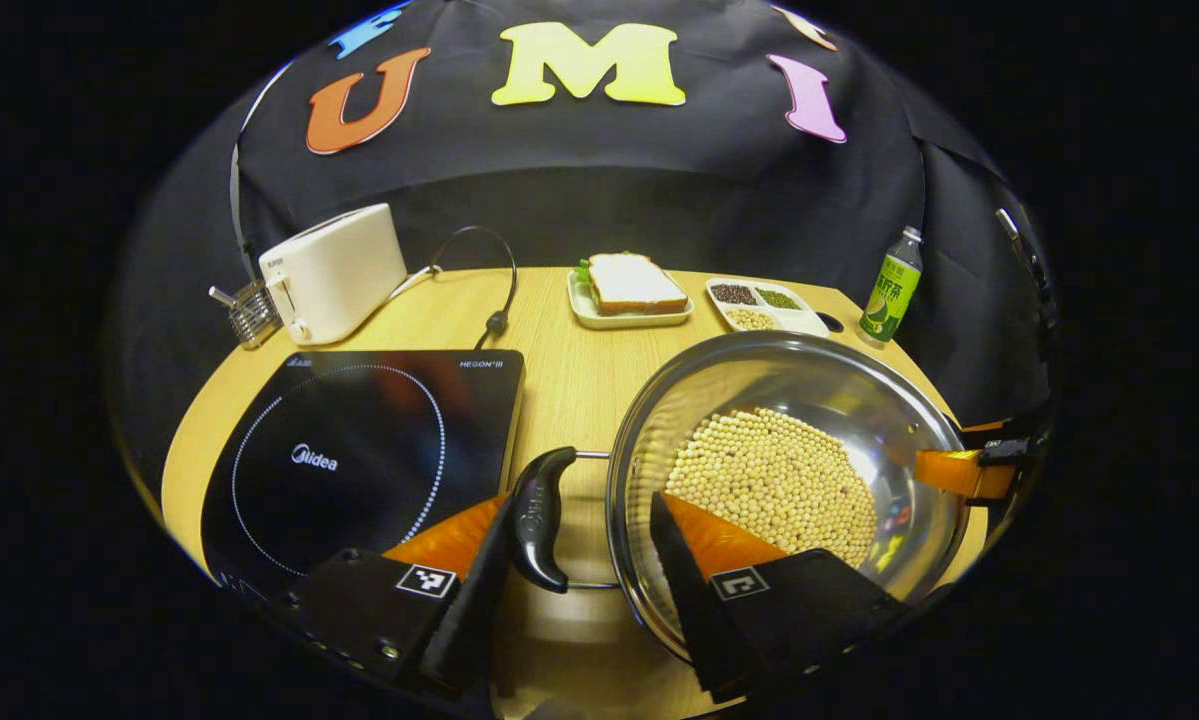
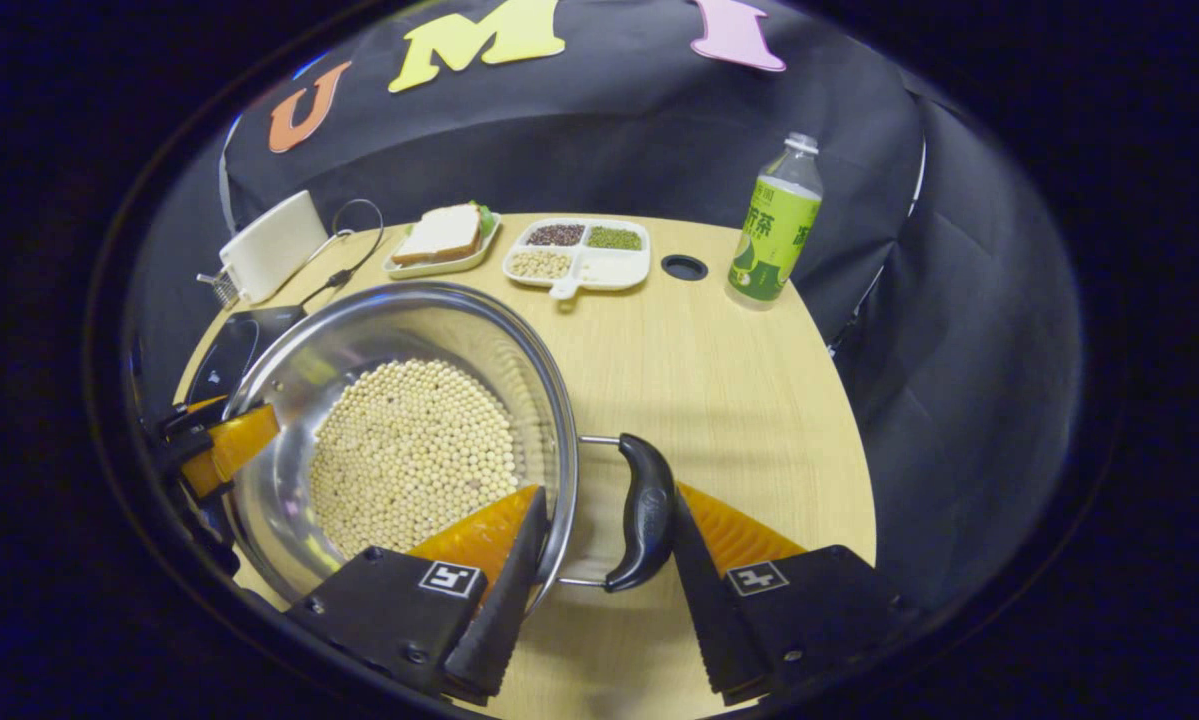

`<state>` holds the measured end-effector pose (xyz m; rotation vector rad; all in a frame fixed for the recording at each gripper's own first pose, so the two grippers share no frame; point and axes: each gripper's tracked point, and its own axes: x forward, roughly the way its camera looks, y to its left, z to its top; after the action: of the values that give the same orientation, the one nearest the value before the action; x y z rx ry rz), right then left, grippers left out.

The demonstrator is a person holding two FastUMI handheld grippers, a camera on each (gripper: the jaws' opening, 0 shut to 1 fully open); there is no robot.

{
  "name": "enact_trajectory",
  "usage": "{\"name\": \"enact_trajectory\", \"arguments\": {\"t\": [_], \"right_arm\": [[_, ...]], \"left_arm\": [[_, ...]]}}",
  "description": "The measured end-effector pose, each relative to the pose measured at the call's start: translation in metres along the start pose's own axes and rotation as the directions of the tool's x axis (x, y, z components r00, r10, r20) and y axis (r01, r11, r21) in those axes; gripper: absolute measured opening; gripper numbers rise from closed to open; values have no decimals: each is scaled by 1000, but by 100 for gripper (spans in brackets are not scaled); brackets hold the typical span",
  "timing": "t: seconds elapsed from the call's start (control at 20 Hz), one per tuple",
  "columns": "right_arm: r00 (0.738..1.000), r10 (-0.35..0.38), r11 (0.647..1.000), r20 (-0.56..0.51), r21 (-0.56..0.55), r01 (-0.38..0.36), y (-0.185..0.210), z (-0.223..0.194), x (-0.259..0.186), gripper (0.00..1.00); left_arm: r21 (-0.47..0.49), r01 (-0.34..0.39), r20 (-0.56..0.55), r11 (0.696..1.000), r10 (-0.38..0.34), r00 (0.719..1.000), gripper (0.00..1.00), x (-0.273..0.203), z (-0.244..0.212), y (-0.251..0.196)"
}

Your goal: First push the handle of the pot to place it horizontally, then grasp the pot with both hands and set it on the induction cooktop.

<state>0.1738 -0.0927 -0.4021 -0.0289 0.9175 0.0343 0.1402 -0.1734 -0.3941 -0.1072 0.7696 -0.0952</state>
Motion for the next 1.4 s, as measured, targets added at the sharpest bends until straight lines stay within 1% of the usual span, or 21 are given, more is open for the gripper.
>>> {"name": "enact_trajectory", "arguments": {"t": [0.1,0.15,0.2,0.25,0.3,0.35,0.4,0.45,0.5,0.55,0.6,0.65,0.7,0.85,0.9,0.95,1.4], "right_arm": [[1000,-11,1000,-4,-1,11,-1,-1,0,72],[1000,-15,1000,-6,-3,15,-2,-1,0,72],[1000,-15,1000,-6,0,15,-3,-1,-1,71],[1000,-13,1000,-7,5,13,-3,0,-2,71],[1000,-12,1000,-9,9,12,-3,-1,-1,69],[1000,-16,1000,-13,12,16,-4,-1,0,68],[1000,-21,1000,-16,14,21,-4,-2,-2,66],[1000,-23,1000,-16,16,24,-3,-3,-3,65],[1000,-21,1000,-14,22,21,-3,-2,-5,63],[1000,-18,999,-14,28,19,-3,-3,-3,61],[1000,-13,999,-22,30,14,-3,-2,-3,60],[1000,-11,999,-20,35,12,-4,-3,-4,59],[1000,-7,999,-22,38,8,-3,-4,-6,58],[1000,-3,999,-13,50,3,-3,-6,-12,56],[1000,0,999,-14,49,1,-2,-5,-14,55],[1000,-1,999,-7,52,2,-2,-5,-17,55],[999,-13,998,40,54,11,13,20,-48,55]], "left_arm": [[12,-18,-16,1000,19,1000,74,3,-2,1],[21,-40,-31,999,41,999,72,4,-7,3],[17,-45,-40,999,46,998,73,5,-9,3],[-8,-46,-66,999,45,997,71,6,-12,3],[-56,-38,-82,998,33,996,78,7,-12,2],[-114,-27,-117,993,13,993,66,4,-14,0],[-152,-22,-131,988,2,991,63,3,-13,-2],[-153,-20,-139,988,-1,990,58,4,-13,-2],[-137,-19,-132,990,1,991,58,4,-11,-1],[-121,-18,-126,993,3,992,43,4,-11,-2],[-113,-20,-126,993,6,992,43,2,-13,-1],[-113,-20,-123,993,7,992,54,2,-14,-2],[-110,-18,-125,994,4,992,51,1,-13,-3],[-98,-15,-125,995,3,992,49,-5,-11,-2],[-94,-12,-119,995,1,993,60,-7,-9,-2],[-87,-10,-116,996,0,993,49,-9,-7,-2],[-80,11,-82,997,-18,996,49,-30,26,14]]}}
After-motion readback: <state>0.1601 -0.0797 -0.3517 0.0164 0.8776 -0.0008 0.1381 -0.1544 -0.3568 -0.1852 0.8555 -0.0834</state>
